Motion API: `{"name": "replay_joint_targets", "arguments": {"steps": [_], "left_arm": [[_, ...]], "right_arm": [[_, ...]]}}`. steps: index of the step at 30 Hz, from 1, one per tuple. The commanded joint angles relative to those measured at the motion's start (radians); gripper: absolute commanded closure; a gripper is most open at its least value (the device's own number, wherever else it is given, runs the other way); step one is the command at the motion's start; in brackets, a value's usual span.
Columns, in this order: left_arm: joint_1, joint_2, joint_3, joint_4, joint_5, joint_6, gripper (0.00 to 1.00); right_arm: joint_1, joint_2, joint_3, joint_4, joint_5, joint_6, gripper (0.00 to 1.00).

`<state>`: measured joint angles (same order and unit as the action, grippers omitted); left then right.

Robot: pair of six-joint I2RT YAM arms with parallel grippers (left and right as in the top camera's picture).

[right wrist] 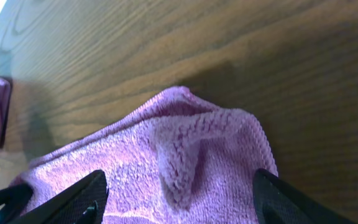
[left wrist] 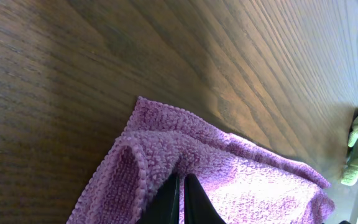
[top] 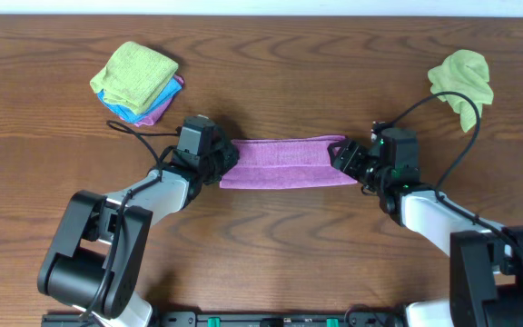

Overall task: Fold the cloth
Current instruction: 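Hold the folded strip's ends with both grippers and adjust the grips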

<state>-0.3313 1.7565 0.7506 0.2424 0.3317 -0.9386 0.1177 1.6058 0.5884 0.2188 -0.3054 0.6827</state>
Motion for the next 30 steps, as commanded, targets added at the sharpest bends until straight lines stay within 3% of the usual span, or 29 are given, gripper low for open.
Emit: {"name": "replay_joint_targets", "arguments": {"steps": [1,11,17,30], "left_arm": [[-0.003,0.011,0.019,-0.002,-0.026,0.011,0.94],[-0.003,0.011,0.019,-0.002,-0.025,0.011,0.94],[-0.003,0.011,0.019,-0.002,-0.025,0.011,0.94],[-0.003,0.011,0.019,-0.002,-0.025,0.011,0.94]], "right_arm": [[0.021,0.024,0.006,0.018,0.018,0.023,0.26],[0.022,0.119,0.006,0.092,0.010,0.066,0.28],[0.032,0.140,0.006,0.172,0.010,0.069,0.52],[0.034,0.140,0.006,0.227,-0.028,0.069,0.53]]}}
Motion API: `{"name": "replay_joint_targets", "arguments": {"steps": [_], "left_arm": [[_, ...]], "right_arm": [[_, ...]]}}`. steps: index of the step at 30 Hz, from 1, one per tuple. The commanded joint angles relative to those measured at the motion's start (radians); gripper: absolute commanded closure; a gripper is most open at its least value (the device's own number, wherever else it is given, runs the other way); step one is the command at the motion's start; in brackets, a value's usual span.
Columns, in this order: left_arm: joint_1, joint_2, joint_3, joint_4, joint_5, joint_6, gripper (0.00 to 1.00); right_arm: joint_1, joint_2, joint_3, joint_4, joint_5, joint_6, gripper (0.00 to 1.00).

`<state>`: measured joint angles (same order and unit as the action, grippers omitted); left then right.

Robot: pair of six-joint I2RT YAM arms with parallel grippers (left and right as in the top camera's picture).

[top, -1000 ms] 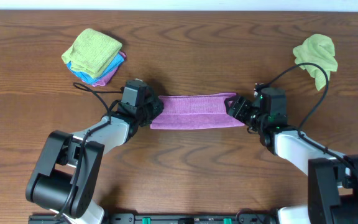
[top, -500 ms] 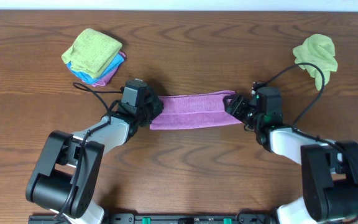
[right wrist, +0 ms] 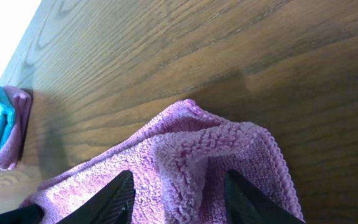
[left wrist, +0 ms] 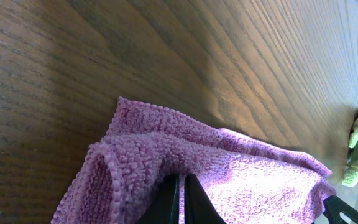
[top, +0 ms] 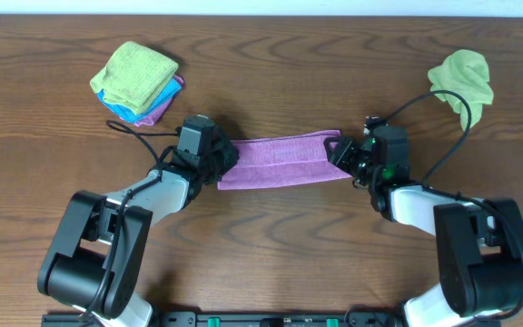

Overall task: Fold the cloth
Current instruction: 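Hold the folded strip's ends with both grippers and adjust the grips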

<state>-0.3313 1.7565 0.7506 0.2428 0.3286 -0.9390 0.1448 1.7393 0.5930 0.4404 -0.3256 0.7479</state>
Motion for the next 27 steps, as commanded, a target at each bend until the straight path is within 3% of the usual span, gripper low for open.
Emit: {"name": "replay_joint_targets", "arguments": {"steps": [1,27], "left_arm": [[-0.003,0.011,0.019,-0.002,-0.022,0.011,0.94],[-0.003,0.011,0.019,-0.002,-0.022,0.011,0.94]], "right_arm": [[0.007,0.006,0.002,0.005,-0.007,0.004,0.53],[0.037,0.007,0.002,0.081,-0.049,0.007,0.60]]}}
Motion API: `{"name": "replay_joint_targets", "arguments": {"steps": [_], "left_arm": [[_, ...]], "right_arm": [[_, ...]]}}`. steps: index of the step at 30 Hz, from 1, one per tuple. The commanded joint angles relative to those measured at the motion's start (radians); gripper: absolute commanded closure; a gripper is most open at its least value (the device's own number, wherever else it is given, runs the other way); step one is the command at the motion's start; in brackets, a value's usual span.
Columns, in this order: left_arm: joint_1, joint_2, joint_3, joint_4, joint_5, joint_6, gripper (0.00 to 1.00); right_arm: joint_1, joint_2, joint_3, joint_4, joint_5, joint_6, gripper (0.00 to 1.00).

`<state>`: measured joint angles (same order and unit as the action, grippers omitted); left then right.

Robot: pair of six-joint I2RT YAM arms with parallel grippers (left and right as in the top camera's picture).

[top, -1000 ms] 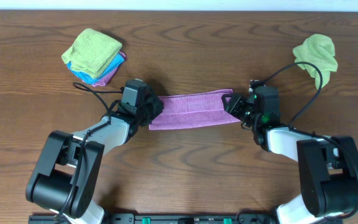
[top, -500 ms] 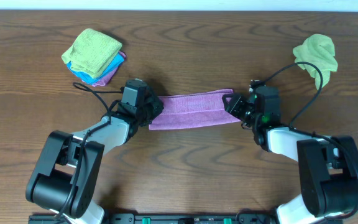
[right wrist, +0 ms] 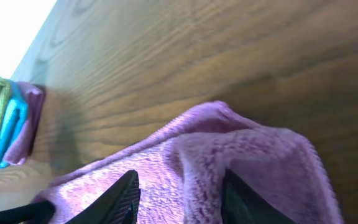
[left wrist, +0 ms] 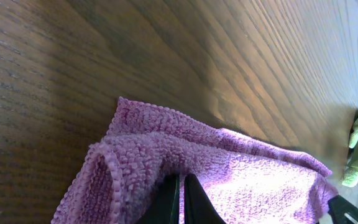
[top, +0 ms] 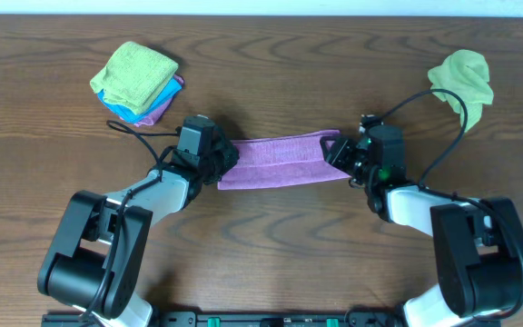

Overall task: Fold the cloth
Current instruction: 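Hold the folded strip's ends with both grippers and adjust the grips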

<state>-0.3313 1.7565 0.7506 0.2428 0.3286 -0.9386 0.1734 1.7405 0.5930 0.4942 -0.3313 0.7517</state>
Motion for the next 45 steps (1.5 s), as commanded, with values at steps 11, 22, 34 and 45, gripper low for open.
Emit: {"name": "replay_joint_targets", "arguments": {"steps": [11,22,34,45], "left_arm": [[-0.003,0.011,0.019,-0.002,-0.022,0.010,0.94],[-0.003,0.011,0.019,-0.001,-0.022,0.011,0.94],[-0.001,0.011,0.019,-0.001,-0.022,0.011,0.94],[-0.001,0.011,0.019,-0.002,-0.022,0.011,0.94]], "right_arm": [[0.004,-0.113,0.003,0.073,-0.159,0.056,0.65],[0.003,-0.181,0.003,-0.041,-0.145,0.035,0.65],[0.001,-0.168,0.003,-0.137,0.003,0.008,0.63],[0.005,-0.126,0.003,-0.151,0.030,-0.004,0.67]]}}
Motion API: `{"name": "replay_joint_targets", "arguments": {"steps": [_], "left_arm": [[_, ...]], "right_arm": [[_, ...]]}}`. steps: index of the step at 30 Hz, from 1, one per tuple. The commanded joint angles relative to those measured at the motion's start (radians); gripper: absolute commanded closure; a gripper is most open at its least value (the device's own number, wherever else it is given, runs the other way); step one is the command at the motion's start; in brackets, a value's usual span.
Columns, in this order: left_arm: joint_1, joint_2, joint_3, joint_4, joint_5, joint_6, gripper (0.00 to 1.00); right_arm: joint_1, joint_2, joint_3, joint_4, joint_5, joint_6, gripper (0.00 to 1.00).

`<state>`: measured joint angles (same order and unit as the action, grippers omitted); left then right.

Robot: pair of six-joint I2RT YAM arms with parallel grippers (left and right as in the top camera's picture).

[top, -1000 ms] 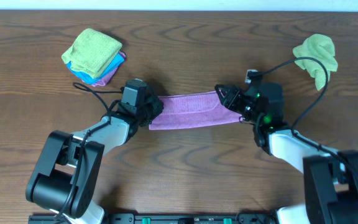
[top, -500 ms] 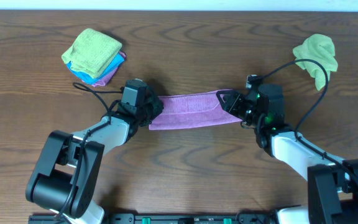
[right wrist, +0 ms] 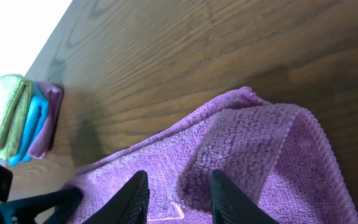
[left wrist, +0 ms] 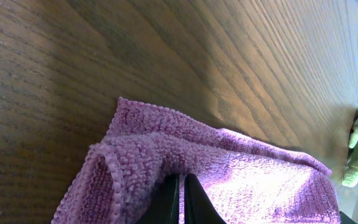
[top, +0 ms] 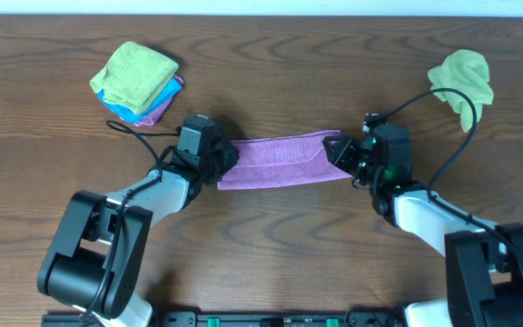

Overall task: Fold the cloth
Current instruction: 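Hold the folded strip's ends with both grippers and adjust the grips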

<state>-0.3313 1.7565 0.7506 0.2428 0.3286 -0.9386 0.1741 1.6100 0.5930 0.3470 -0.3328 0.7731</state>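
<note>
The purple cloth (top: 284, 160) lies as a long narrow folded strip across the middle of the wooden table. My left gripper (top: 218, 160) is at its left end, and in the left wrist view my left gripper (left wrist: 180, 186) is shut on a bunched fold of the cloth (left wrist: 253, 180). My right gripper (top: 343, 154) is at the right end. In the right wrist view my right gripper (right wrist: 179, 186) is open, its fingers standing on either side of a turned-over flap of the cloth (right wrist: 253, 149).
A stack of folded green, blue and pink cloths (top: 137, 82) sits at the back left. A crumpled green cloth (top: 463, 80) lies at the back right, with the right arm's black cable running beside it.
The right gripper's fingers stand closer together, and the flap at the cloth's right end now lies flatter between them. The left gripper and its hold are unchanged.
The left gripper was shut on the cloth's left end throughout. The right gripper stood wide open over the right end, then narrower at each moment, with the end flap between its fingers. The strip has stayed stretched between both grippers.
</note>
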Motion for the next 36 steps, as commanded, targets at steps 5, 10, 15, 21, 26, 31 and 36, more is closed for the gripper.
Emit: {"name": "replay_joint_targets", "arguments": {"steps": [5,10,15,21,26,31,36], "left_arm": [[-0.001,0.011,0.019,-0.002,-0.022,0.011,0.94],[-0.001,0.011,0.019,-0.002,-0.022,0.011,0.94],[-0.001,0.011,0.019,-0.002,-0.022,0.011,0.94],[0.013,0.011,0.019,-0.002,-0.022,0.010,0.94],[0.042,0.011,0.019,-0.002,-0.013,0.011,0.94],[0.054,0.011,0.020,-0.002,0.011,0.011,0.94],[0.054,0.011,0.020,-0.002,0.013,0.011,0.94]], "right_arm": [[0.004,0.013,0.003,-0.024,0.083,-0.027,0.68],[0.008,0.049,0.003,-0.026,0.084,-0.027,0.68],[0.011,0.066,0.003,-0.051,0.083,-0.050,0.74],[0.008,0.063,0.003,-0.146,0.083,-0.106,0.78],[0.008,0.048,0.003,-0.241,0.099,-0.153,0.80],[0.002,-0.016,0.006,-0.257,0.113,-0.207,0.75],[0.001,-0.138,0.012,-0.259,0.114,-0.233,0.55]]}}
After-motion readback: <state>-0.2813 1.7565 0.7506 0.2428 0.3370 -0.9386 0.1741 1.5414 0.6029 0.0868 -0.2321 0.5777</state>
